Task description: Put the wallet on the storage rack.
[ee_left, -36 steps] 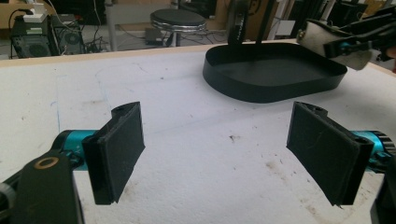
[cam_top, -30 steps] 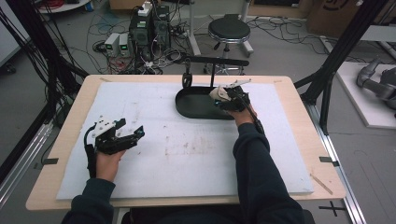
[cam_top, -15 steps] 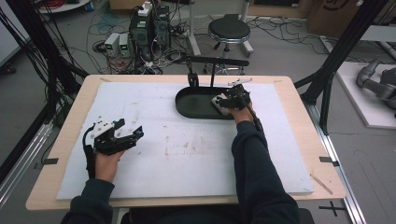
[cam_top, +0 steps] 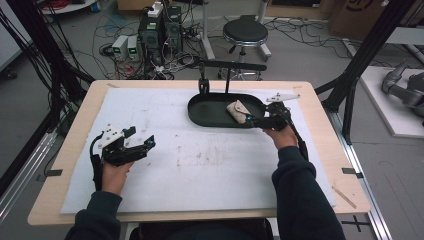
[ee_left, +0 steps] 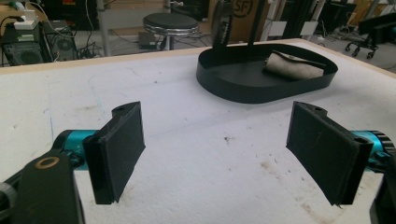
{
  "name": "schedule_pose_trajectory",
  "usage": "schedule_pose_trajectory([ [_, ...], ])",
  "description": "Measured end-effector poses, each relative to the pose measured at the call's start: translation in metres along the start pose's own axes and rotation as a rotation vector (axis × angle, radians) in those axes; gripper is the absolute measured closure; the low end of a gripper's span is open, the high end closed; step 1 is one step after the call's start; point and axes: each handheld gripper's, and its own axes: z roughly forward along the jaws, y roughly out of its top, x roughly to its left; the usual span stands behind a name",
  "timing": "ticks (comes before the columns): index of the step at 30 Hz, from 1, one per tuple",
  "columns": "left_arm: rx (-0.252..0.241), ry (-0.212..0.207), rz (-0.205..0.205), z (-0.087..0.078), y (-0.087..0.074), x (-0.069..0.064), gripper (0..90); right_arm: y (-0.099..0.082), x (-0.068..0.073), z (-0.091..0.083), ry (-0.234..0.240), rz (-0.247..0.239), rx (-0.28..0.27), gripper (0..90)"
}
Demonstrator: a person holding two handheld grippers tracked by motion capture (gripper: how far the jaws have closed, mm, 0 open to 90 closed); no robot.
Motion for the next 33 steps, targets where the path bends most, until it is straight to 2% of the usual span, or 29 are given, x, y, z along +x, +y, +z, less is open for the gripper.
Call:
schedule_pose_trajectory([
  [2,-0.006,0.001,0.0,0.0,0.001,0.0,18.9,-0.004,0.001,-0.005,-0.002,-0.003,-0.005,20.5],
  [4,-0.009,0.001,-0.006,0.0,0.001,0.0,18.9,-0.021,0.004,-0.024,-0.006,-0.027,-0.029,19.7],
  [5,-0.009,0.002,-0.002,0.0,0.002,0.0,18.9,-0.021,0.004,-0.024,-0.006,-0.027,-0.029,19.7],
  [7,-0.012,0.0,-0.004,0.001,0.003,0.0,18.9,-0.033,0.006,-0.034,-0.017,-0.041,-0.042,19.7],
  [10,-0.017,0.001,-0.003,0.002,0.005,-0.001,18.9,-0.048,0.008,-0.045,-0.026,-0.062,-0.036,19.6],
  [12,-0.018,0.001,-0.002,0.003,0.005,-0.001,18.9,-0.064,0.01,-0.054,-0.043,-0.085,-0.022,19.6],
  [18,-0.025,0.012,-0.005,0.002,0.005,0.0,18.9,-0.077,0.013,-0.066,-0.06,-0.092,-0.017,19.6],
  [24,-0.023,0.005,0.005,0.0,0.006,-0.001,18.9,-0.079,0.015,-0.07,-0.061,-0.091,-0.024,19.6],
  [33,-0.02,0.001,0.007,-0.001,0.005,-0.002,18.9,-0.08,0.019,-0.068,-0.062,-0.096,-0.018,19.6],
])
